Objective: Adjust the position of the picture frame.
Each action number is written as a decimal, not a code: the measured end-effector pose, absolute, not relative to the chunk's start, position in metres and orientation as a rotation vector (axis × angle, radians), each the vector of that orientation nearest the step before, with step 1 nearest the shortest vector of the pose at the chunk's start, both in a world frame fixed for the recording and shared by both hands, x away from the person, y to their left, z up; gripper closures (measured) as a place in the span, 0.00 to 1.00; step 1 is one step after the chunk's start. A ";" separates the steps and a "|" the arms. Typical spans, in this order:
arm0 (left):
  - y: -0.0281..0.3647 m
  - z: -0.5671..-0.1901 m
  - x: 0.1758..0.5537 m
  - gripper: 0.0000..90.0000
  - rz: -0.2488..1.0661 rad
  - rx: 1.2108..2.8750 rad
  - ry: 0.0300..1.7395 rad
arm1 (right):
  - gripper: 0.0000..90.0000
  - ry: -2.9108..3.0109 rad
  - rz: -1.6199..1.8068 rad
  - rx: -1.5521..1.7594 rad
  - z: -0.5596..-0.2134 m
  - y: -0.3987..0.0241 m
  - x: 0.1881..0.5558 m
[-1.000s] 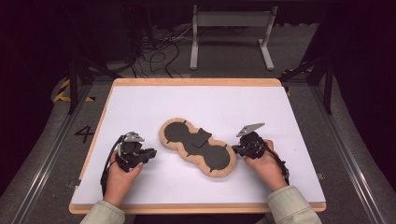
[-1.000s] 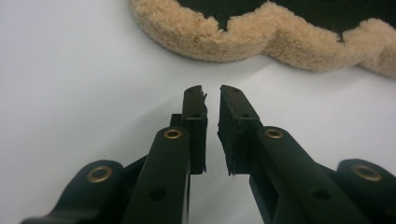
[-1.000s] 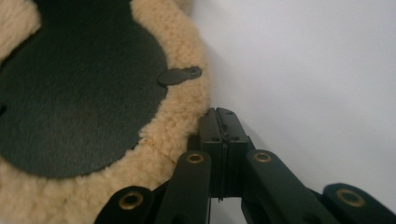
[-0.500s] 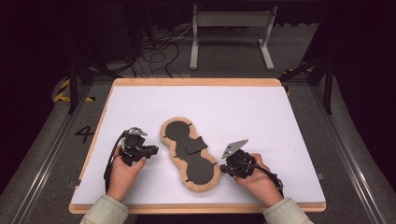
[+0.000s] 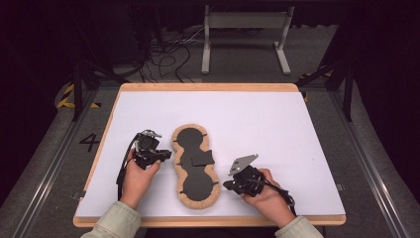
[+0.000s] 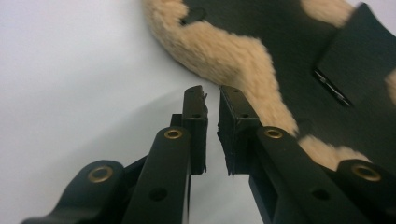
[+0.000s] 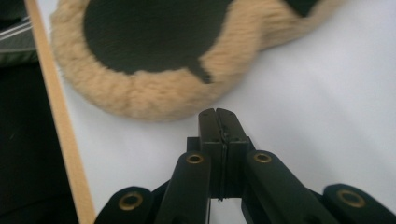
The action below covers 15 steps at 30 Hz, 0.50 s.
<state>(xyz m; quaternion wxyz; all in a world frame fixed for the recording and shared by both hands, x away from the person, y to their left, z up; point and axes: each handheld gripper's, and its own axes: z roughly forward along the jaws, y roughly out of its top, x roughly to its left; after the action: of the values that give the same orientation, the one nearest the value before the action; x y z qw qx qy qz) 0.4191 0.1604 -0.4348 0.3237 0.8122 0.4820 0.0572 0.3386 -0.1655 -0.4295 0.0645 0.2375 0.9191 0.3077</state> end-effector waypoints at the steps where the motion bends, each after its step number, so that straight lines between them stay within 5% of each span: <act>1: 0.159 -0.435 0.421 0.91 0.149 2.122 1.282 | 1.00 2.775 0.929 0.717 -0.429 -0.165 0.339; 15: 0.122 -0.443 0.452 1.00 0.148 2.138 1.326 | 1.00 2.634 1.010 0.852 -0.412 -0.204 0.339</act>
<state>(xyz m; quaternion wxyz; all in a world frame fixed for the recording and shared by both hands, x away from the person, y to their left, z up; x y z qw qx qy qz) 0.4519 0.1216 -0.4429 0.3055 0.8078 0.5010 0.0558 0.3390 -0.2044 -0.4124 0.0970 0.2878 0.8896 0.3412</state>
